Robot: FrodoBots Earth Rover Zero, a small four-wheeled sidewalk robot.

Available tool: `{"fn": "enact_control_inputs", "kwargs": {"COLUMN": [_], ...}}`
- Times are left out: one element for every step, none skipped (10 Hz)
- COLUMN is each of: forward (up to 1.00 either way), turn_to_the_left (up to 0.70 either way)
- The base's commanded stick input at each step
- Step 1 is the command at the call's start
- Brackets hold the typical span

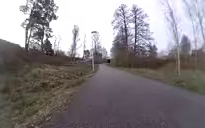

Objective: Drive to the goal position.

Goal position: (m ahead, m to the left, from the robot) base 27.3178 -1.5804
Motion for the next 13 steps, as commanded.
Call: {"fn": "enact_control_inputs", "kwargs": {"forward": [0.70, 0.70, 0.70, 0.70, 0.70, 0.70, 0.70, 0.70, 0.70, 0.70, 0.70, 0.70, 0.70], "turn_to_the_left": [0.00, 0.00, 0.00, 0.00, 0.00, 0.00, 0.00, 0.00, 0.00, 0.00, 0.00, 0.00, 0.00]}}
